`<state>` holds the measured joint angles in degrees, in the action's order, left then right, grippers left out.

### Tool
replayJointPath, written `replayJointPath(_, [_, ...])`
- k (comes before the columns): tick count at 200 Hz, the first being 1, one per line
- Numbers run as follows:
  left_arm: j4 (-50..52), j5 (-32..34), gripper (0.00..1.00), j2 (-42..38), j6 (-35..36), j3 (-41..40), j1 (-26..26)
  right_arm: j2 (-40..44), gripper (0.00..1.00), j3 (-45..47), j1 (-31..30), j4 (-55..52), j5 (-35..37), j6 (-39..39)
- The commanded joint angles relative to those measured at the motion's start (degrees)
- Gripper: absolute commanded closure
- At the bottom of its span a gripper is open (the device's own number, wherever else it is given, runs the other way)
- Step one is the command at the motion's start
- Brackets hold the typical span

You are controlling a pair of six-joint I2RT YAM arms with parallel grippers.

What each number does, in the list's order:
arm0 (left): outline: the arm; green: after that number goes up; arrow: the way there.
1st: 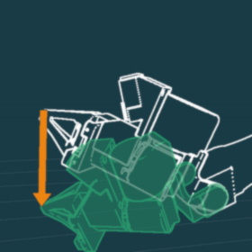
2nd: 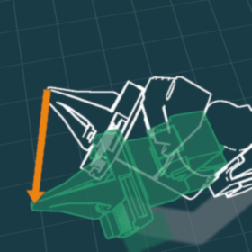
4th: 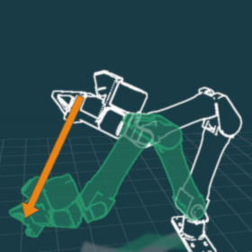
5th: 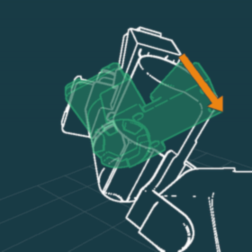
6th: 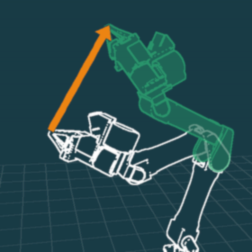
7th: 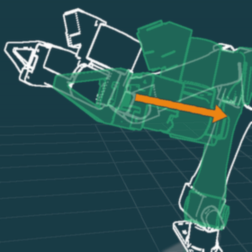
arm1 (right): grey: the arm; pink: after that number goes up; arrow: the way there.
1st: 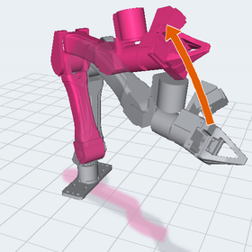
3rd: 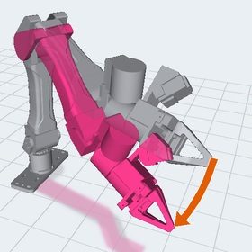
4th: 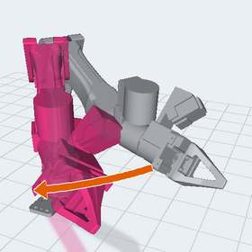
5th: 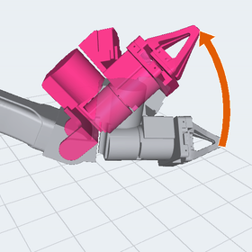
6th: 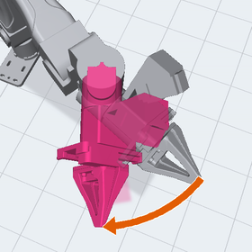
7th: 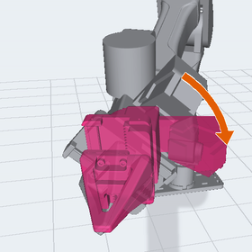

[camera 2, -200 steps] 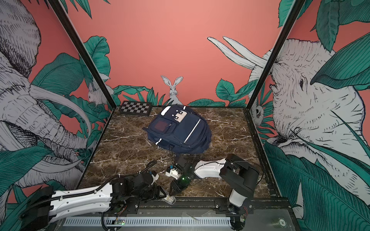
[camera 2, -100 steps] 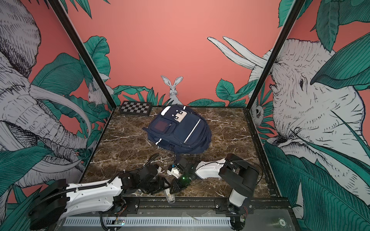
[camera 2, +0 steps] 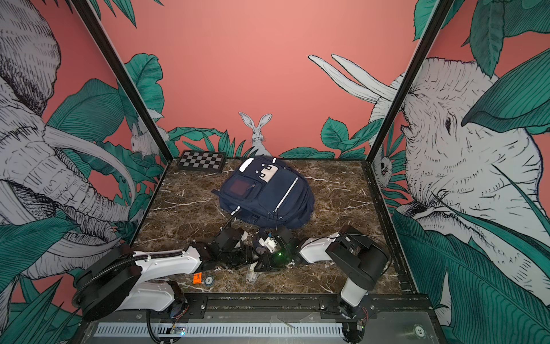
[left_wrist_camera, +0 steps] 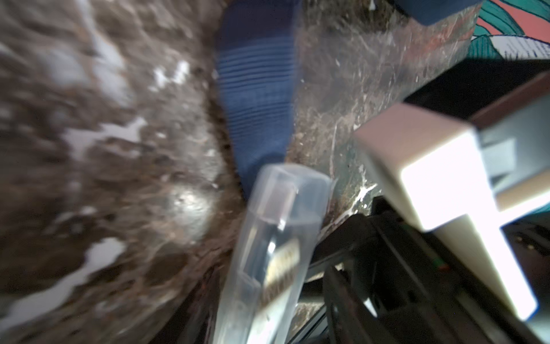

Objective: Pack books, pencil case, and school supplies into a backpack
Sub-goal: Move the loose stationery to the bottom-center of the table, then pick up the loose stationery from the bottom-center of the table.

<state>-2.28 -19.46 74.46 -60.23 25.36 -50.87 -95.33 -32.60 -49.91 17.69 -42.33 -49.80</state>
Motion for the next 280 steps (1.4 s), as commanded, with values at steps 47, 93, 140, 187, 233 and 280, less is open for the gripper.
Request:
replayJointPath(47, [6.85, -5.02, 0.43, -2.68, 8.53, -2.71, 0.70, -2.67, 0.58, 5.19, 1.78, 6.09, 11.65, -6.71])
replayJointPath(93, [-2.64, -7.00, 0.54, 4.20, 7.50, -4.86, 0.71, -7.09, 0.58, 6.59, 0.93, 12.95, 11.38, -10.96])
replayJointPath(140, [-5.15, -8.02, 0.68, 5.44, 8.33, -5.70, 0.92, -8.14, 0.60, 6.03, -0.64, 12.71, 10.33, -10.75])
replayJointPath(187, [0.08, -6.18, 0.71, -0.72, 10.41, -7.39, 3.85, -5.20, 0.66, 6.32, -0.63, 7.00, 8.49, -7.08])
replayJointPath(233, [2.49, -6.62, 0.70, -1.70, 13.16, -6.09, 5.51, -4.31, 0.66, 4.40, -1.55, 6.27, 3.05, -4.47])
replayJointPath(280, [-2.73, -9.32, 0.70, 1.44, 10.95, -6.57, 5.48, -5.63, 0.67, 3.99, -2.56, 10.00, 5.09, -7.24])
